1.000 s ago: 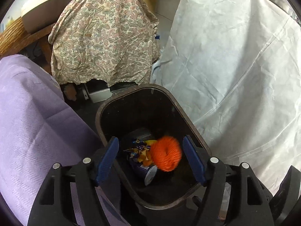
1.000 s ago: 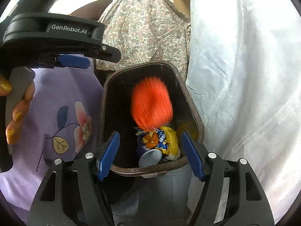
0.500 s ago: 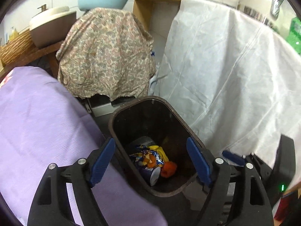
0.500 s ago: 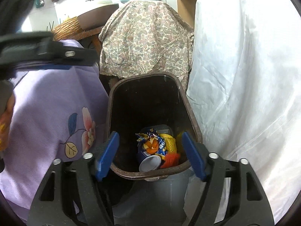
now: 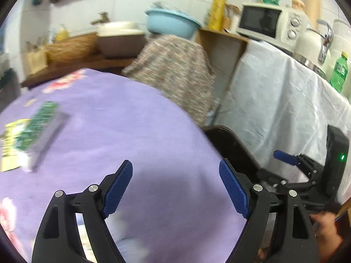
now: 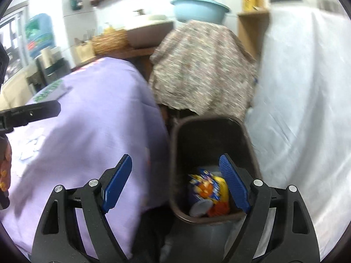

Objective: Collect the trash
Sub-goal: 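Move both tools back to the table toward the green carton and chip bag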

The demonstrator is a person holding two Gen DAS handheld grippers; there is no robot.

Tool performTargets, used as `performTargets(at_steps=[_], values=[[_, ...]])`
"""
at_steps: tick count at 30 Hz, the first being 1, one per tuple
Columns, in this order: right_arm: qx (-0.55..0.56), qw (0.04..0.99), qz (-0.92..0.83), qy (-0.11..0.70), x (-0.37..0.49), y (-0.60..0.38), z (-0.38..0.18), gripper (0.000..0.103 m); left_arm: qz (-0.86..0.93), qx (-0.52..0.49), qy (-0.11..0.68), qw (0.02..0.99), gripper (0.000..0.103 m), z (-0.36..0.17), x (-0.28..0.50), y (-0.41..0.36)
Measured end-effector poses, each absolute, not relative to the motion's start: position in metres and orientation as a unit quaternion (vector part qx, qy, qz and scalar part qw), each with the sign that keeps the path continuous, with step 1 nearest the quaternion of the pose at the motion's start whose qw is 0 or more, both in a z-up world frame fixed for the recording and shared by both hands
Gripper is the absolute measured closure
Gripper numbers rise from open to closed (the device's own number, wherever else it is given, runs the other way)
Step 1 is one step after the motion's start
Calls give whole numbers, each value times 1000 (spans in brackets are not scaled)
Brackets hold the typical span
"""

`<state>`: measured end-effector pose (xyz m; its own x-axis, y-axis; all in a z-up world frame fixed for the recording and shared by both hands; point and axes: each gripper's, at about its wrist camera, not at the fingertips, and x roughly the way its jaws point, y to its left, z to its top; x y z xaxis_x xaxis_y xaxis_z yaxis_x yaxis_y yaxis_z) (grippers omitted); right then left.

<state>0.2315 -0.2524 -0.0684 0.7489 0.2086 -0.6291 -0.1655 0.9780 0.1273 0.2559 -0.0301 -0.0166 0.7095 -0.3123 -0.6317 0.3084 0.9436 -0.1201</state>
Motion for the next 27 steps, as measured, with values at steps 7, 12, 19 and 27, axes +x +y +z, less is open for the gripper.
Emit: performTargets(at_steps=[7, 12, 19, 27], values=[[19, 926, 177, 332, 239, -188, -42, 17, -96, -39, 332, 937, 22, -15, 236, 53], [24, 910, 243, 334, 249, -135, -24, 17, -40, -62, 327, 942, 22, -19, 222, 112], [67, 877, 304, 365, 280, -53, -8, 17, 9, -81, 323, 943, 22, -30, 203, 167], [127, 840, 303, 432, 340, 38, -8, 17, 20, -80, 317, 945, 22, -31, 182, 200]])
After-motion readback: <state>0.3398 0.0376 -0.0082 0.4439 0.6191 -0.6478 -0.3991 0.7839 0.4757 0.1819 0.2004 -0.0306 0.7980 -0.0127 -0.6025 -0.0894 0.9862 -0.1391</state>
